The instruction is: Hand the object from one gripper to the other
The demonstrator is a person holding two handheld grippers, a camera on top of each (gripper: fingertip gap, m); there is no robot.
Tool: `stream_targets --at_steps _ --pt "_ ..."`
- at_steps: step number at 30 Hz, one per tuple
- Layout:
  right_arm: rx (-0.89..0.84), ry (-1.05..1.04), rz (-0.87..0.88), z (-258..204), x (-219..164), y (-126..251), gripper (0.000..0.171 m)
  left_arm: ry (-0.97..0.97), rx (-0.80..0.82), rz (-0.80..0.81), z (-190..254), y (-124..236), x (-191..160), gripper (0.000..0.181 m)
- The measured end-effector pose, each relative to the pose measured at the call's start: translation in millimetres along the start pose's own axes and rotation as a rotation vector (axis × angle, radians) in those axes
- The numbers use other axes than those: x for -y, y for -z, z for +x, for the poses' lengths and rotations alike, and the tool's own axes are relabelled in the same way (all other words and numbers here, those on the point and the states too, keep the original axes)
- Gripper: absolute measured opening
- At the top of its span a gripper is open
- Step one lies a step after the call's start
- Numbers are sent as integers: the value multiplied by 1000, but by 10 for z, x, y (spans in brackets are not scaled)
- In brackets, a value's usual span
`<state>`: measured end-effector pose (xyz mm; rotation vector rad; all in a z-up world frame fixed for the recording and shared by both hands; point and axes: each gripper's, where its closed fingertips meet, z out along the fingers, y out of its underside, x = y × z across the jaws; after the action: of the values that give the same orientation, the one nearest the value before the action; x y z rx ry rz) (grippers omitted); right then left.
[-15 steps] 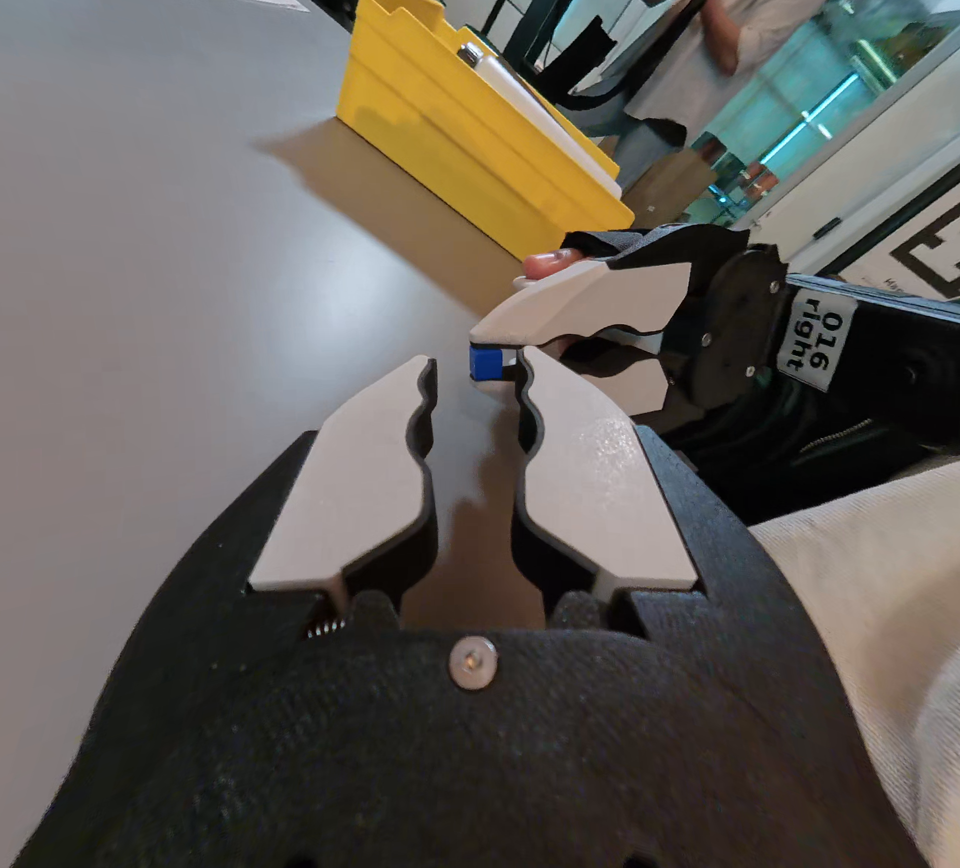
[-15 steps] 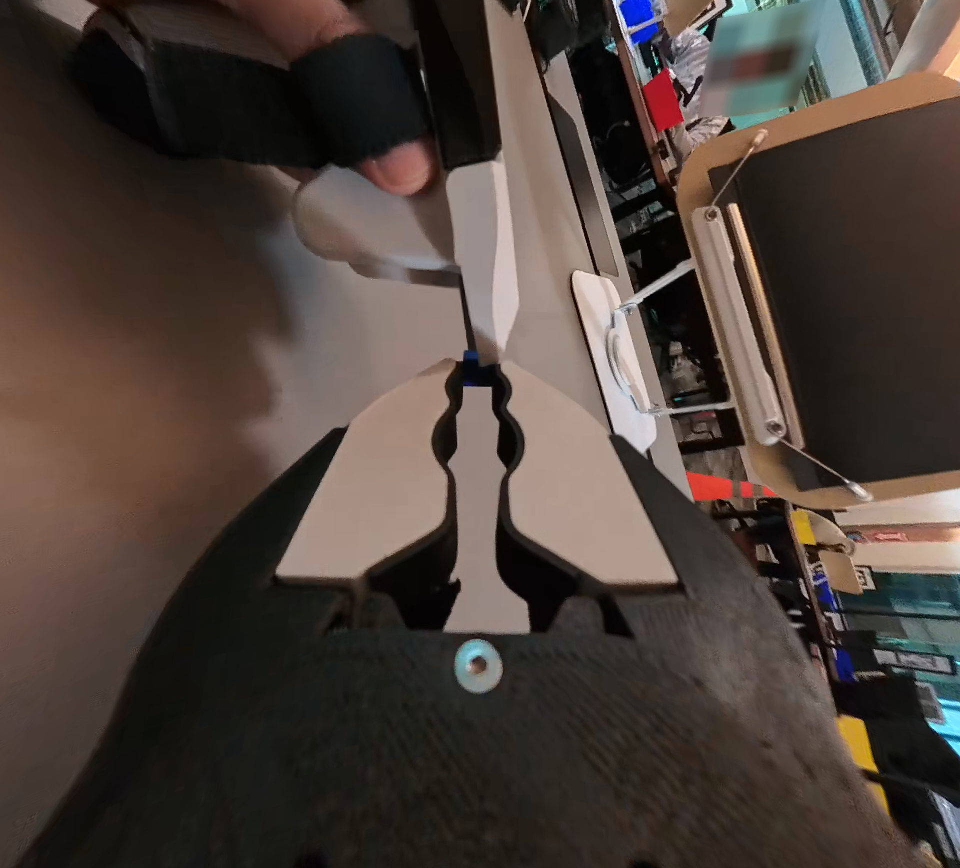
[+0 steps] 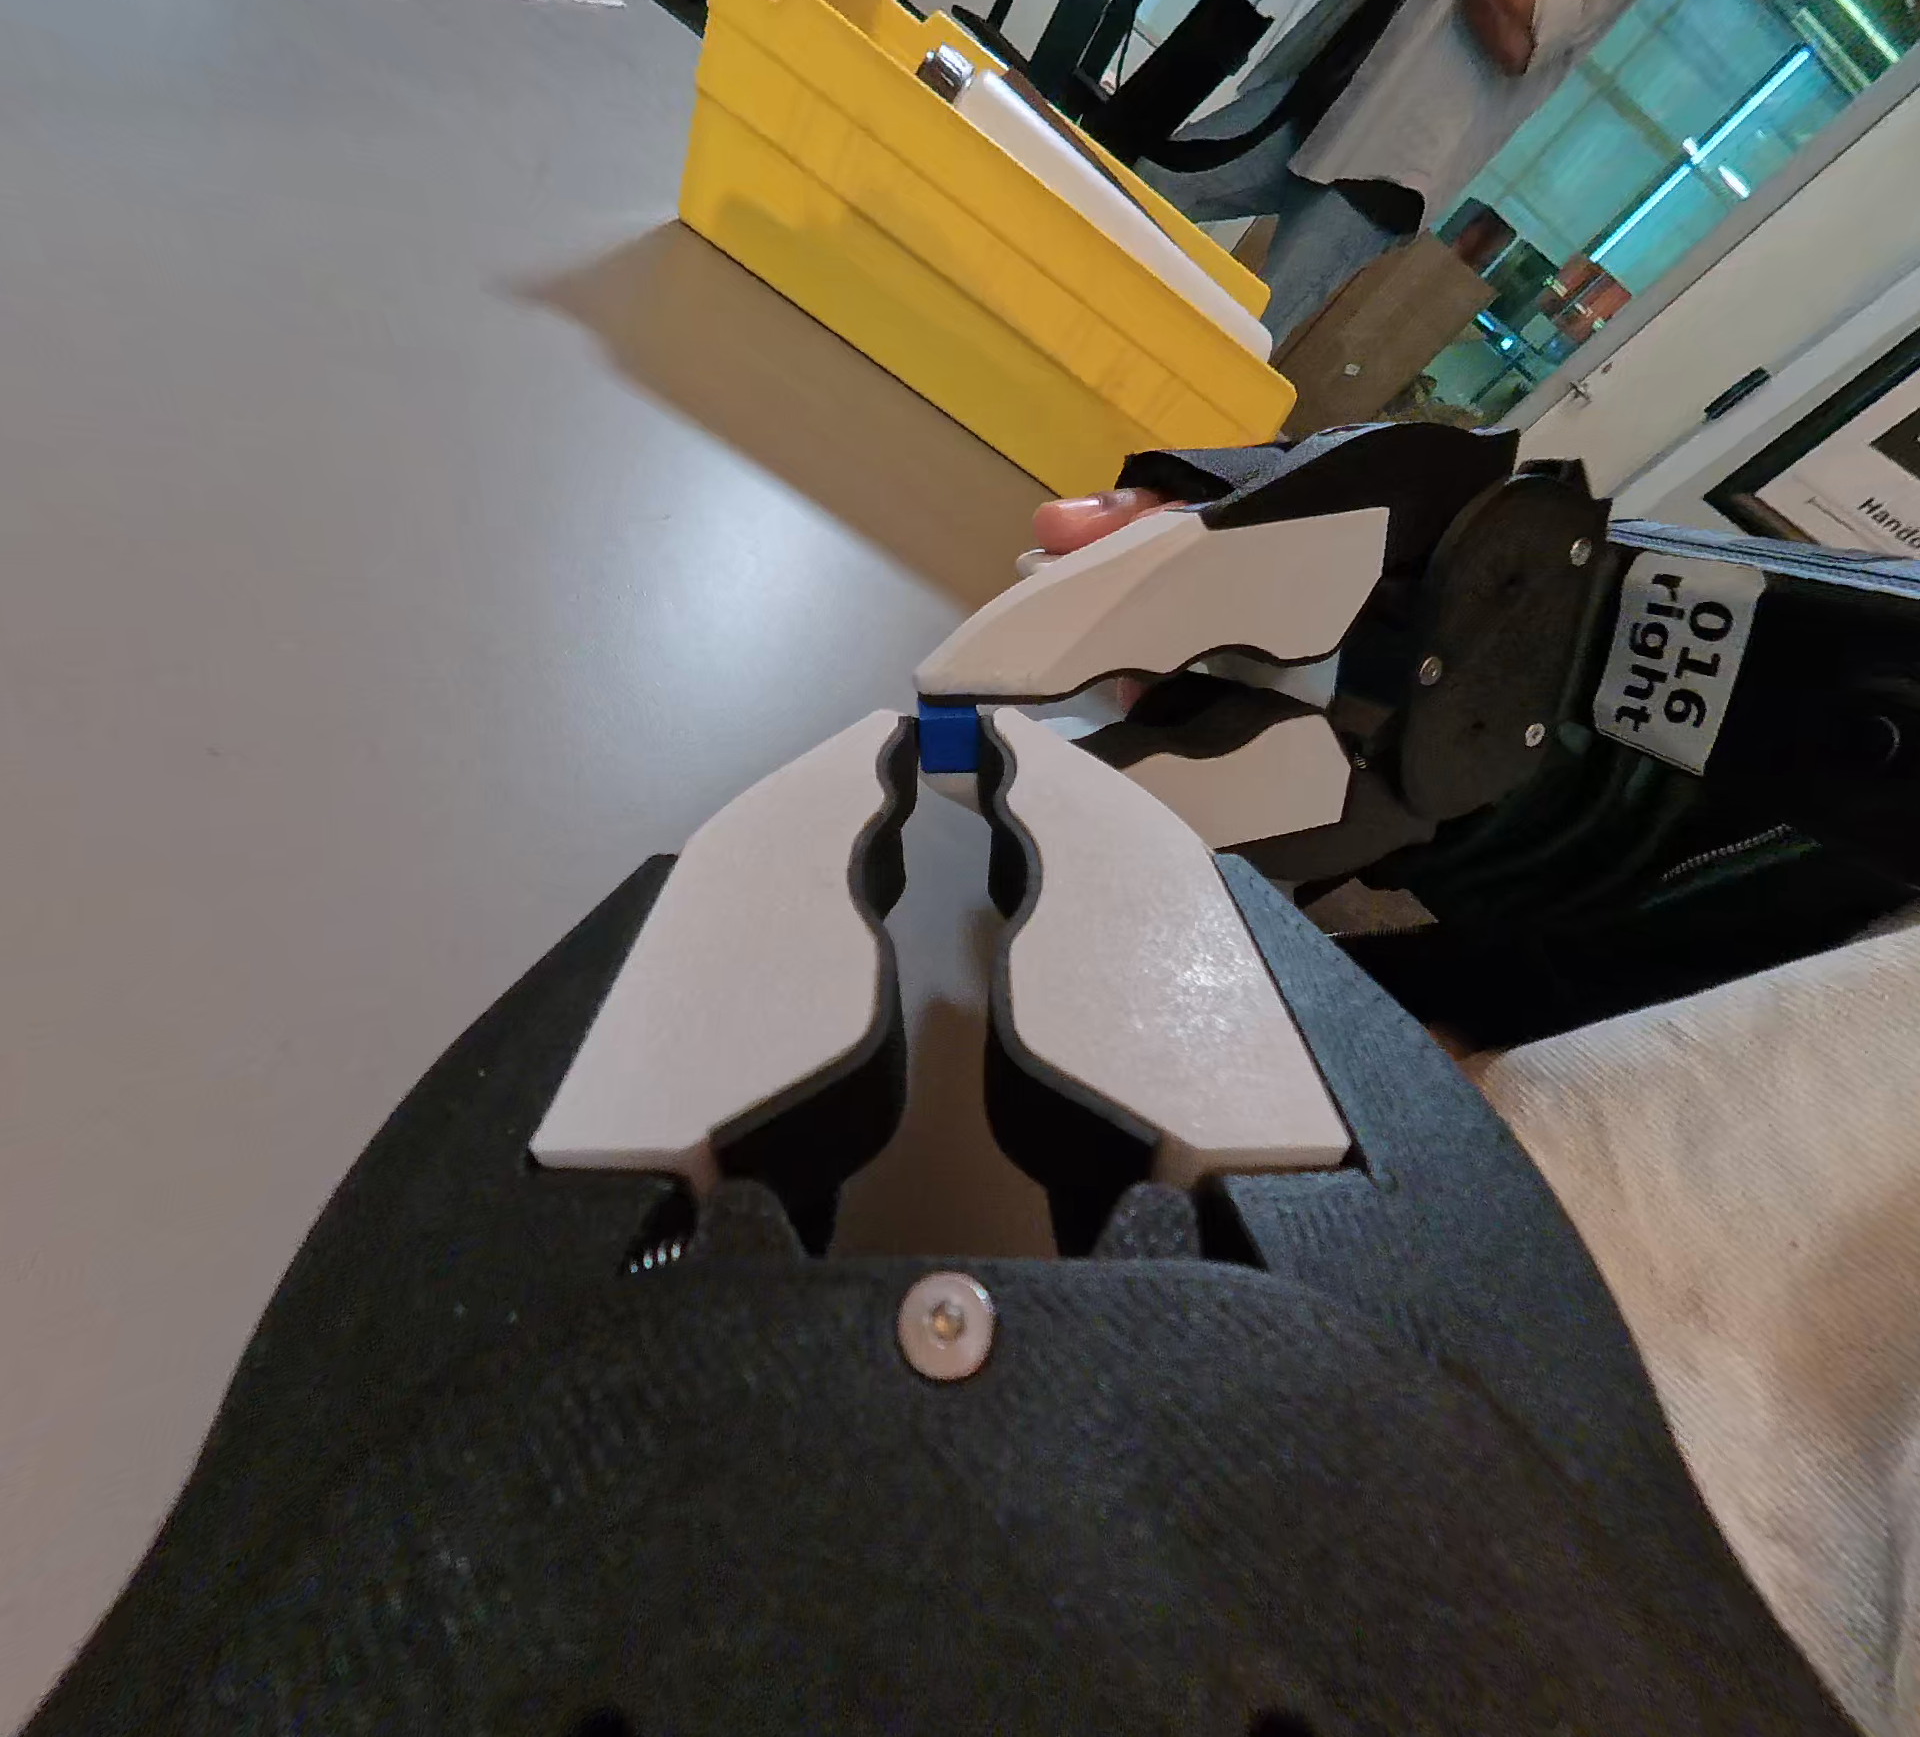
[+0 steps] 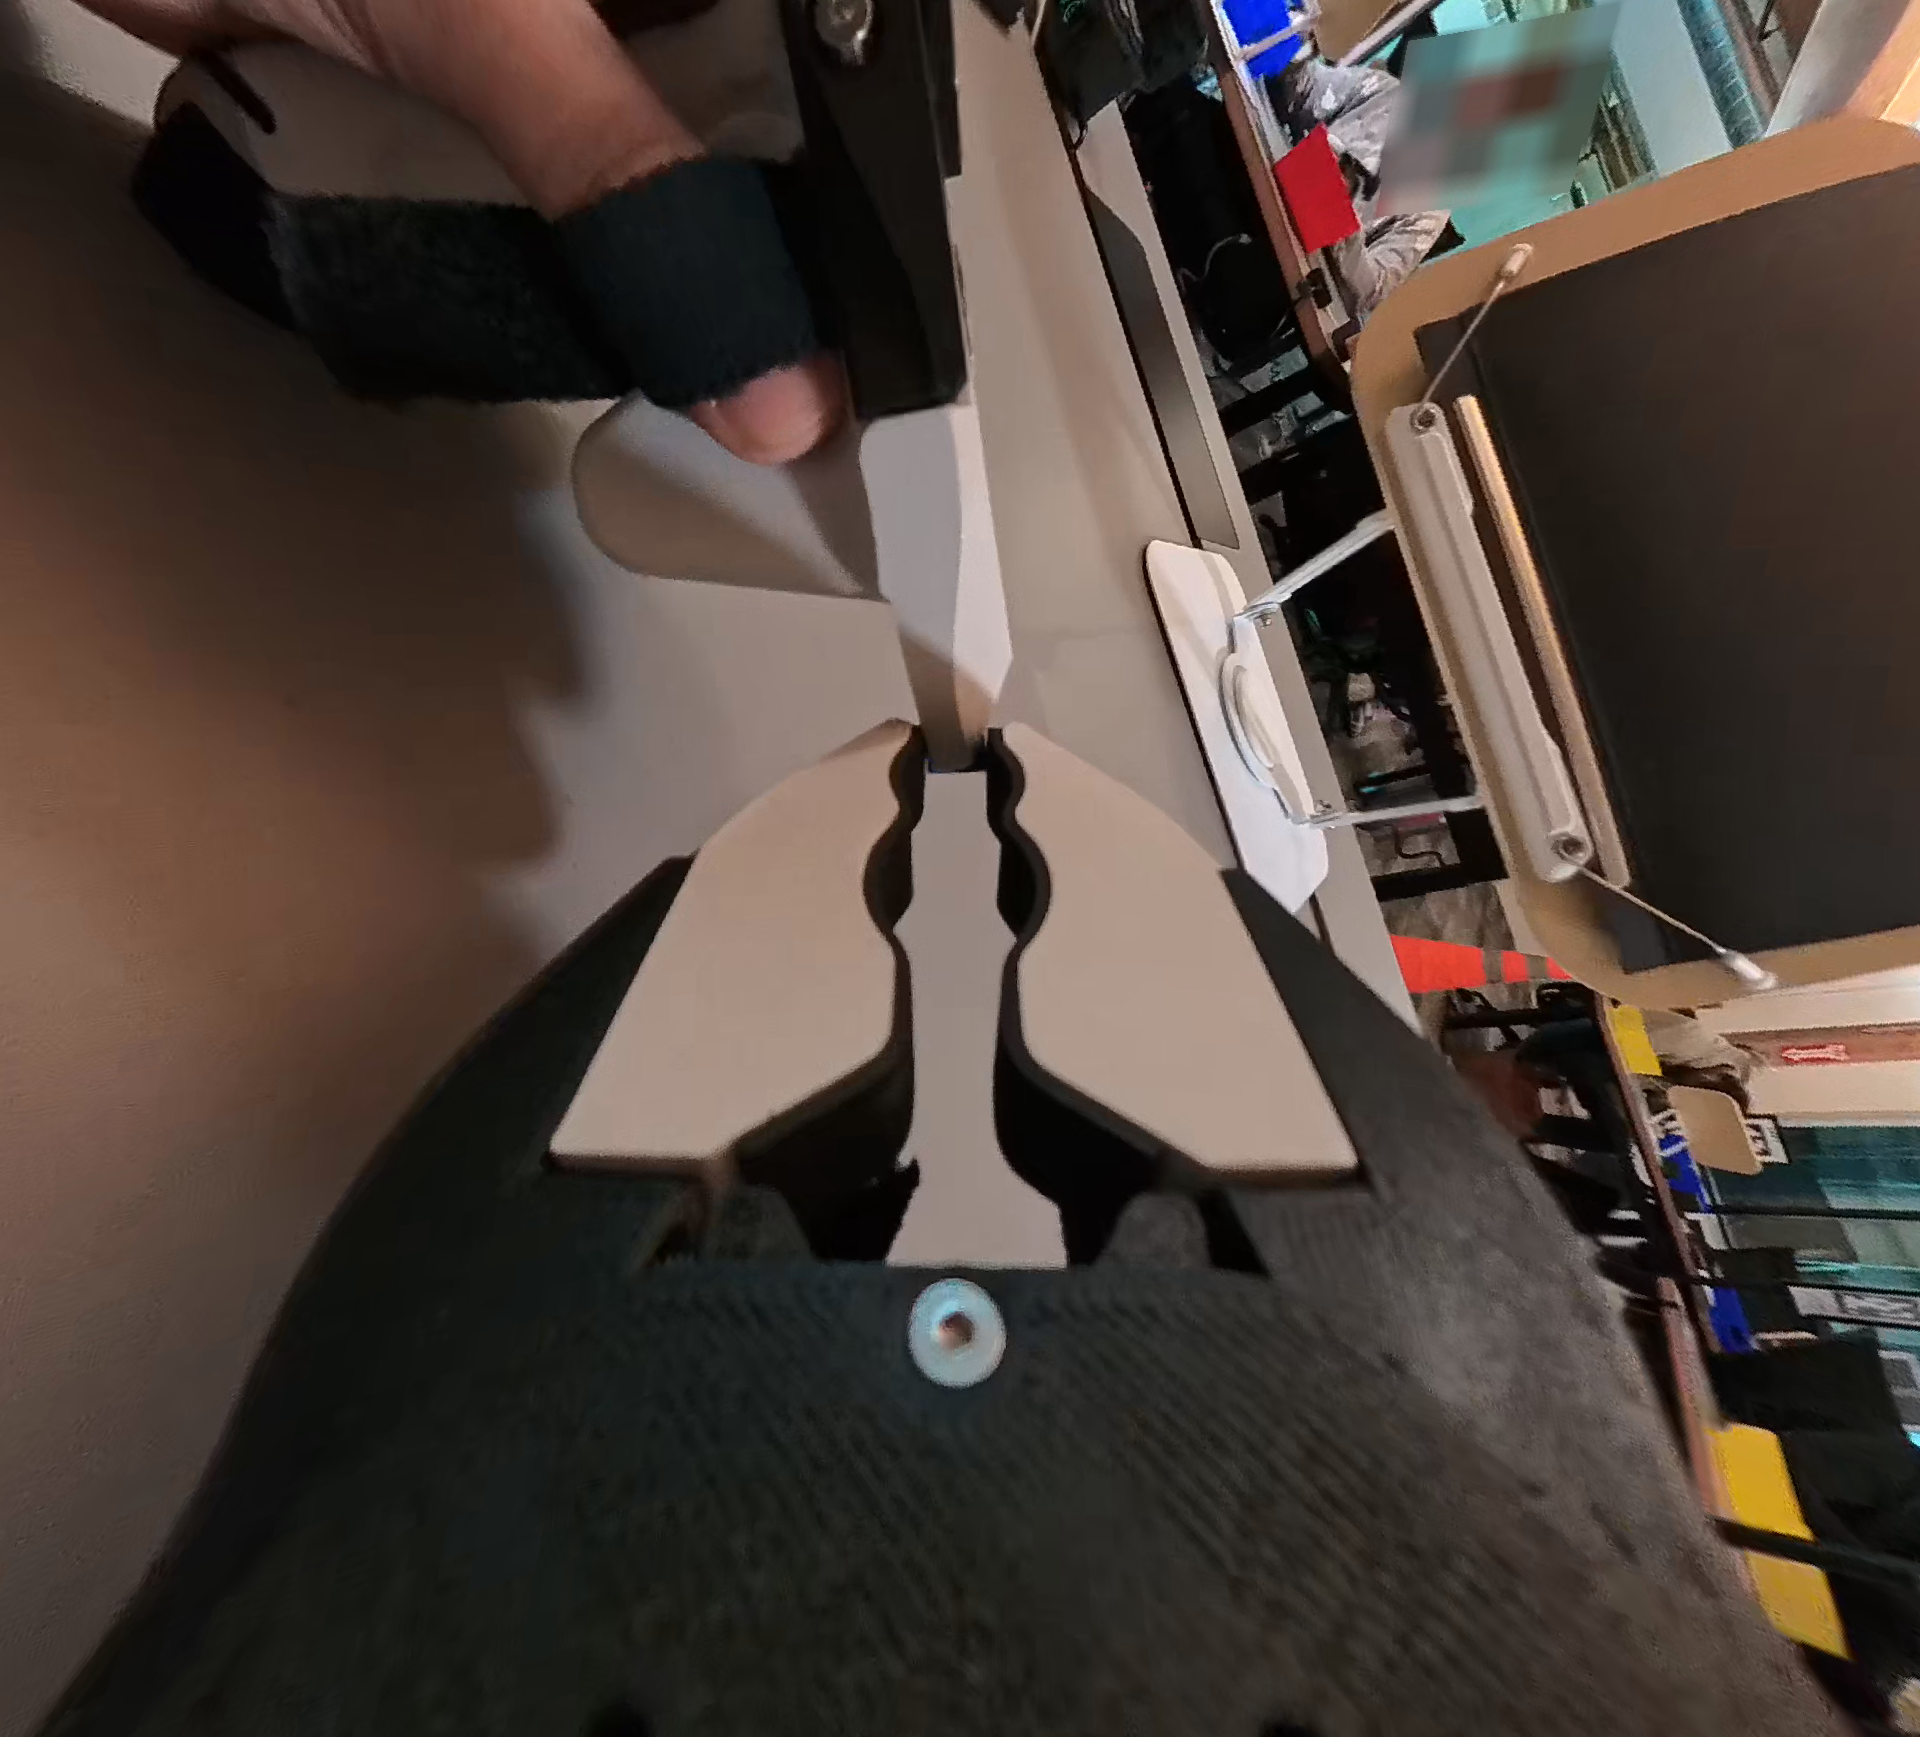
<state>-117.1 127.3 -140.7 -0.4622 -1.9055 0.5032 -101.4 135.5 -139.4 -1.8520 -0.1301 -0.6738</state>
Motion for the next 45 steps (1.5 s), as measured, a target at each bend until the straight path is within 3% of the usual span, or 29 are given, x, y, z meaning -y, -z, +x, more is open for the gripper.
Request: stream_targets --at_steps 1,3,9,11,14,18,20,29,33,36,45 --pt "2 -14 15 6 4 -2 12 9 -5 6 0 3 6 10" --pt "-4 -60 47 40 -11 -15 26 28 -18 19 0 15 24 10" --pt "47 -366 306 236 35 14 111 188 -227 166 120 133 214 9" --pt "87 -533 417 341 125 96 119 248 -331 238 183 202 312 9" --pt "196 -807 577 468 239 243 107 178 -341 280 221 242 365 8" --pt "450 -1106 667 486 233 354 55 -83 -247 257 281 205 339 9" --pt "582 -1187 676 450 249 400 39 -204 -204 248 312 186 327 9" --pt "917 -1471 547 209 225 327 25 -650 25 162 331 118 251 10" --pt "1135 -1658 574 203 281 390 21 -766 16 104 396 29 129 10" --pt "1169 -1640 510 117 286 391 12 -796 21 105 409 22 126 9" --pt "1158 -1649 486 109 291 377 11 -816 55 113 378 29 141 10"
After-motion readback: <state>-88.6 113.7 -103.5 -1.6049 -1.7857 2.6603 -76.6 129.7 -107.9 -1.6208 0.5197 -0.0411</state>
